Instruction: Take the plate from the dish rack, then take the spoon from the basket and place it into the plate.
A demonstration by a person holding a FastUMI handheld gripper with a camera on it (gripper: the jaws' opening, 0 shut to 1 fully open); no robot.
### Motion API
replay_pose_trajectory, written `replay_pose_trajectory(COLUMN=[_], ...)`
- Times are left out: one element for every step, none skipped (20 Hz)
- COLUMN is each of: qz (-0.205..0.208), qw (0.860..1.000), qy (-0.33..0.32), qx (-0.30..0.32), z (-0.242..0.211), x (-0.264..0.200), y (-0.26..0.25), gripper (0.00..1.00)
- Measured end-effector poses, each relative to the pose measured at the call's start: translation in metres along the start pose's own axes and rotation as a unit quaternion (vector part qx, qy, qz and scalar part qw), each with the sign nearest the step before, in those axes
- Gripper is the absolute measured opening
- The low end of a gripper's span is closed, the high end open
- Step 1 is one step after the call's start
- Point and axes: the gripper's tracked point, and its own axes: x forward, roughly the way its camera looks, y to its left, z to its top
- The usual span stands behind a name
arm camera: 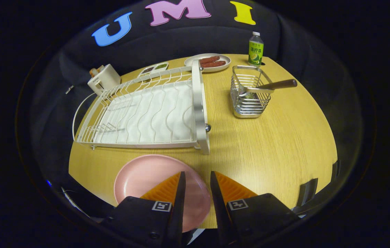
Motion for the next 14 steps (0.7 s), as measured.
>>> replay_pose_trajectory(qz=[0.001,0.001,-0.001,-0.007,-0.015,-0.028,-0.044,-0.061,-0.073,-0.084,-0.093,-0.096,-0.098,-0.102], qw=[1.000,0.999,0.997,0.994,0.991,0.988,0.986,0.985,0.984,0.984,0.984,0.985,0.985,0.986], qy=[-0.024,-0.051,-0.080,-0.108,-0.134,-0.151,-0.161,-0.164,-0.163,-0.158,-0.149,-0.144,-0.139,-0.131], qx=[0.001,0.003,0.003,0.003,0.001,-0.002,-0.005,-0.007,-0.009,-0.013,-0.014,-0.012,-0.013,-0.019], z=[0.015,0.033,0.051,0.072,0.092,0.112,0.126,0.140,0.149,0.154,0.156,0.158,0.159,0.157], x=[-0.010,-0.021,-0.032,-0.044,-0.050,-0.052,-0.050,-0.044,-0.036,-0.027,-0.019,-0.013,-0.006,0.001], y=[-0.005,-0.011,-0.018,-0.028,-0.038,-0.052,-0.068,-0.084,-0.098,-0.110,-0.120,-0.126,-0.129,-0.134], gripper=[0.44,0.44,0.44,0.44,0.44,0.44,0.44,0.44,0.44,0.44,0.44,0.44,0.44,0.44])
